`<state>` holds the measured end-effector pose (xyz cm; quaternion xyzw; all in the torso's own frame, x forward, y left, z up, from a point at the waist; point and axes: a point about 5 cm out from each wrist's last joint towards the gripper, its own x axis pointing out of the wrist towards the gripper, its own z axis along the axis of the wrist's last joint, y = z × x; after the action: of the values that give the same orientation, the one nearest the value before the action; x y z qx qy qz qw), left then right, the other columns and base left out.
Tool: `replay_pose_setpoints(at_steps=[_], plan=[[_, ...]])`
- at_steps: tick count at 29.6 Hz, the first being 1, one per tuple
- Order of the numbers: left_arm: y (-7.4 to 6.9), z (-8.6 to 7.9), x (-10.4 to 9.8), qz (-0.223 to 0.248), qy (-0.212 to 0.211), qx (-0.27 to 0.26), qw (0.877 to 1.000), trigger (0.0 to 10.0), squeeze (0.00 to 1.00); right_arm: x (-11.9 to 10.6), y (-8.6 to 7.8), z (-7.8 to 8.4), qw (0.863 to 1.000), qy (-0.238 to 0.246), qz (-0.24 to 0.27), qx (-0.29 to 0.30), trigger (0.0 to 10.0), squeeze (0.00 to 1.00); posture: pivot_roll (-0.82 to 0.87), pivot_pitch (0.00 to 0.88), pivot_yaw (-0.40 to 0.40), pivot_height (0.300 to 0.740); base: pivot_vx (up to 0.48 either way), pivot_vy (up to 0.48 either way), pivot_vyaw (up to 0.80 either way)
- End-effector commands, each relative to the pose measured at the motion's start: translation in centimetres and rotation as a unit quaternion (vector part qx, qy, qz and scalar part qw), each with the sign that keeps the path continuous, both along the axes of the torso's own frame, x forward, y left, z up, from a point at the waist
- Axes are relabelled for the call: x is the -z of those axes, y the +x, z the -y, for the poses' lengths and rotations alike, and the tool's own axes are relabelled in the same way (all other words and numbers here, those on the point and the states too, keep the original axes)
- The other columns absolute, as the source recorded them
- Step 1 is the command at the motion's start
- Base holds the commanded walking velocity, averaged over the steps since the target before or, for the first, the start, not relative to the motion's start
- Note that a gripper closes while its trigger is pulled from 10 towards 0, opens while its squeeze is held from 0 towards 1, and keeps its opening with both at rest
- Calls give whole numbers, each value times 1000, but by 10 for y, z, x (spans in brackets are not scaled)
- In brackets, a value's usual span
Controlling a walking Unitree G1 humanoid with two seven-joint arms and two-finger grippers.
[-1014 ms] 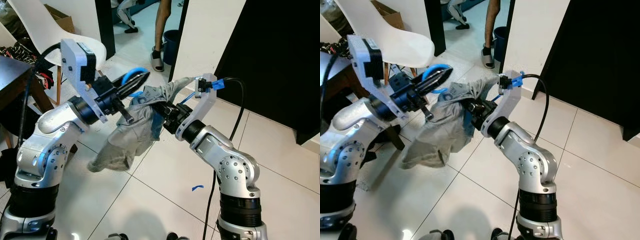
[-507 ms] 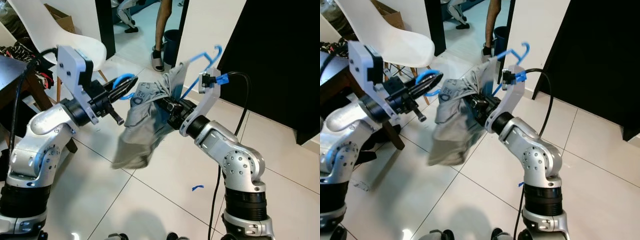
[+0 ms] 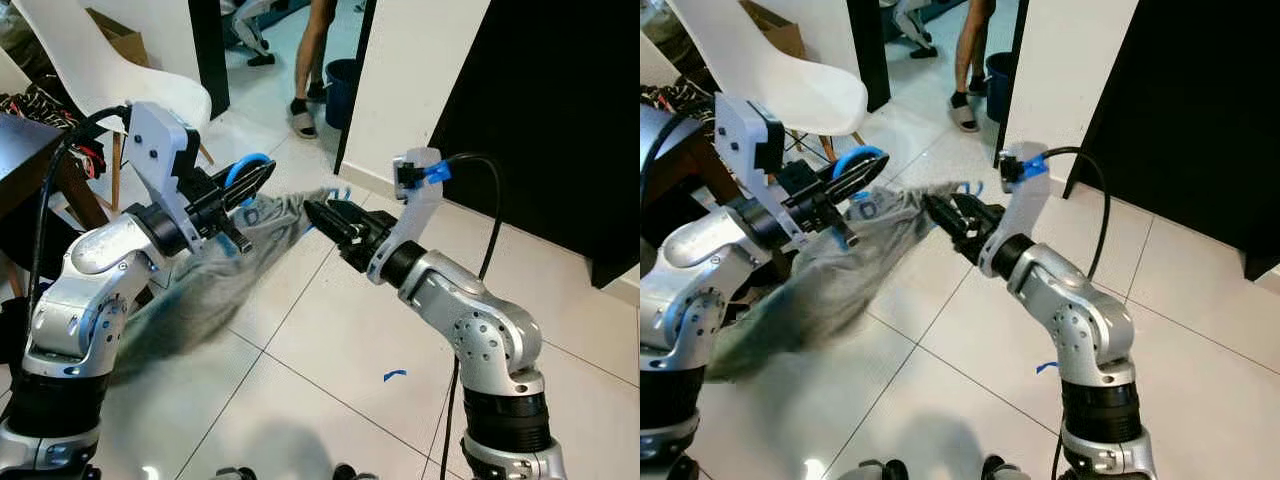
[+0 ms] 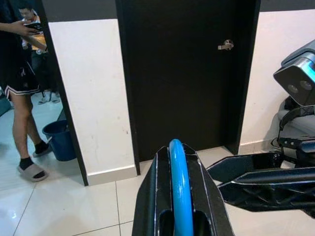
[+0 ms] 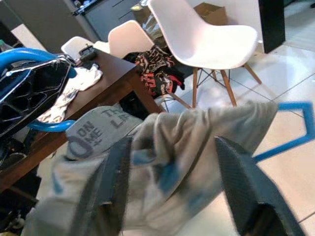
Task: Hang hanger
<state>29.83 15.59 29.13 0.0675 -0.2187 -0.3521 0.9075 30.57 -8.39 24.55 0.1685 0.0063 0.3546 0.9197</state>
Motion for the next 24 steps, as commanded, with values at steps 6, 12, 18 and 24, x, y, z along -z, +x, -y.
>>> replay_pose_setpoints(at_steps=[6,12,18,24], plan=[[-4,5,-2,8,0,23,1000,10000,0,4,-12,-7,999,-8,-9,-49,10000,0,86,218,-45,740,0,0,0],[-7,6,-2,10,-1,29,1000,10000,0,11,-11,-10,998,-23,-28,-42,10000,0,89,220,-47,740,0,0,0],[-11,10,-4,13,-8,48,999,10000,0,18,0,-7,998,-24,-52,2,10000,0,89,221,-47,740,0,0,0],[-15,18,-4,14,-12,71,997,10000,0,12,8,0,997,32,-66,33,10000,0,86,224,-51,740,0,0,0]])
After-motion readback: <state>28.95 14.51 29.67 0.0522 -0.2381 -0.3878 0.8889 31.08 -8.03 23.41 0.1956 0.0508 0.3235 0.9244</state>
